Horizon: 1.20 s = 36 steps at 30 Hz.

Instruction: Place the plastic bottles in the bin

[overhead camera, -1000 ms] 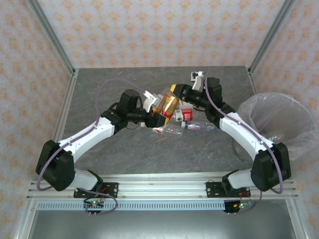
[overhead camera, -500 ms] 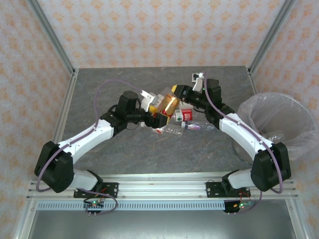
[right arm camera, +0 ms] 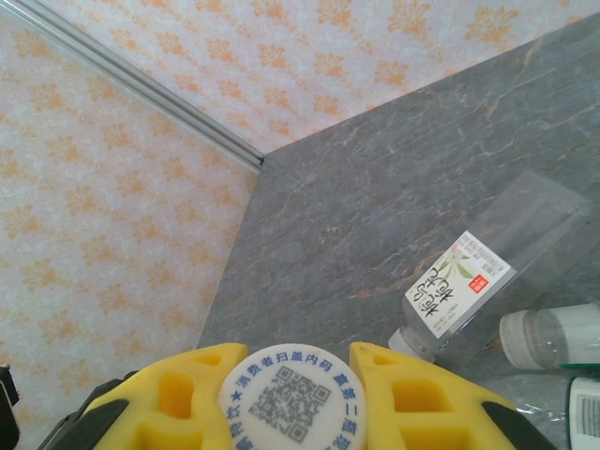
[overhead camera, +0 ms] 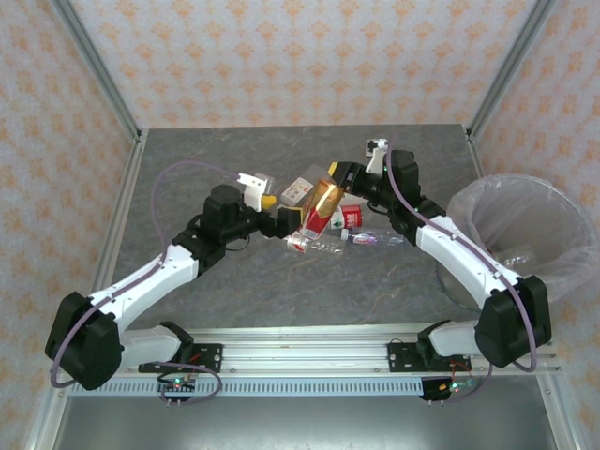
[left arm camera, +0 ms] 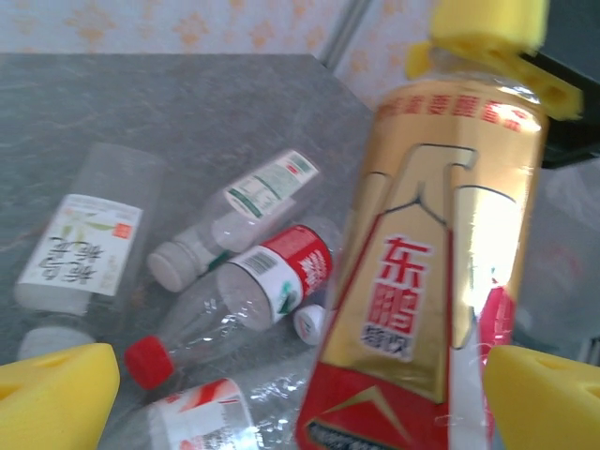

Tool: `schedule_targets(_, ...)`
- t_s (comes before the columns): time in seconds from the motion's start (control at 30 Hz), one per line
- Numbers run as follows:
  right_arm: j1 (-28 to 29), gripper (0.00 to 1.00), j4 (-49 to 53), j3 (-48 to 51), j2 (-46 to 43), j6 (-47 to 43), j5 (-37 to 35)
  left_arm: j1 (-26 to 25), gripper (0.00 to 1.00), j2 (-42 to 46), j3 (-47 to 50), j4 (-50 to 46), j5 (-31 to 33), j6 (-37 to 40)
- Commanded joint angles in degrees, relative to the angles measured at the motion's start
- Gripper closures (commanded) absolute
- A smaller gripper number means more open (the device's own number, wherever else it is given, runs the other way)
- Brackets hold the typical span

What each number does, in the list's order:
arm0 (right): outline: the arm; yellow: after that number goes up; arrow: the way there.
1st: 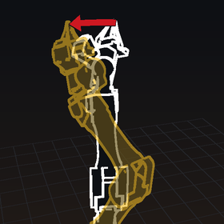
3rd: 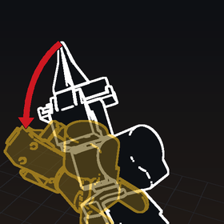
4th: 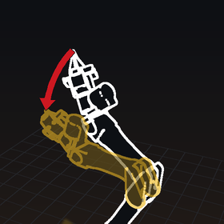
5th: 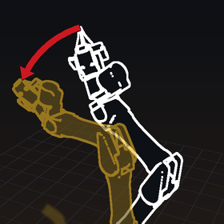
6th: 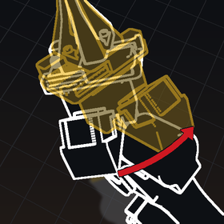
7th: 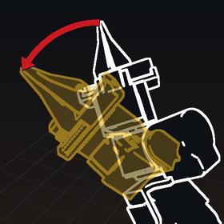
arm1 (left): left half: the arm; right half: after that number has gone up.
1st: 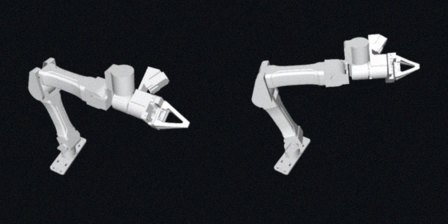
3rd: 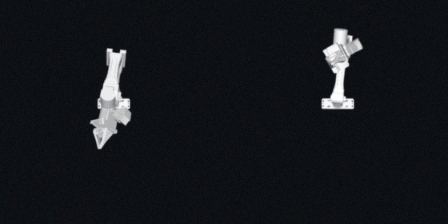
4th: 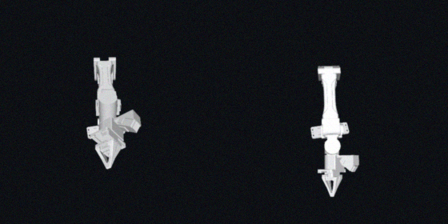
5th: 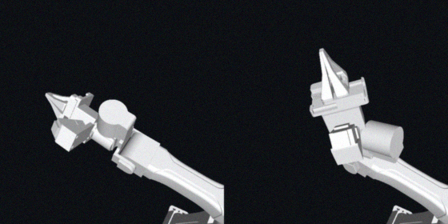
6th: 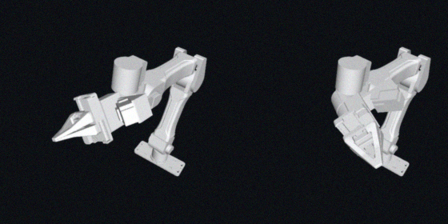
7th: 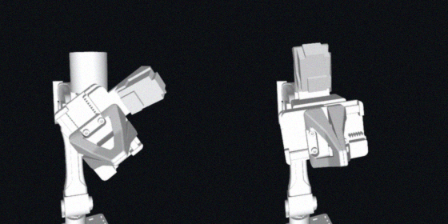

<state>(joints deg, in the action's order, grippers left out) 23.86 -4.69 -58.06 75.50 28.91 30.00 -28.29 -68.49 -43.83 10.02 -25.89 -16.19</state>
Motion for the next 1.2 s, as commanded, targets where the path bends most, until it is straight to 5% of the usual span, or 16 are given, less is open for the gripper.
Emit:
schedule_targets(0.0, 0.2, 1.0, 1.4, -0.1, -2.3, -2.5, -3.5, 1.0, 0.0, 2.7, 1.9, 5.5, 6.4, -3.1)
schedule_targets(0.47, 0.2, 1.0, 9.6, -3.4, -5.9, -7.9, -11.7, 2.4, 0.0, 5.1, 6.4, 5.3, 19.6, -7.8)
schedule_targets(1.17, -0.6, 1.0, 27.2, -10.3, -21.0, -21.6, -39.9, 2.9, 0.0, 2.0, 6.9, 4.4, 24.7, -11.7)
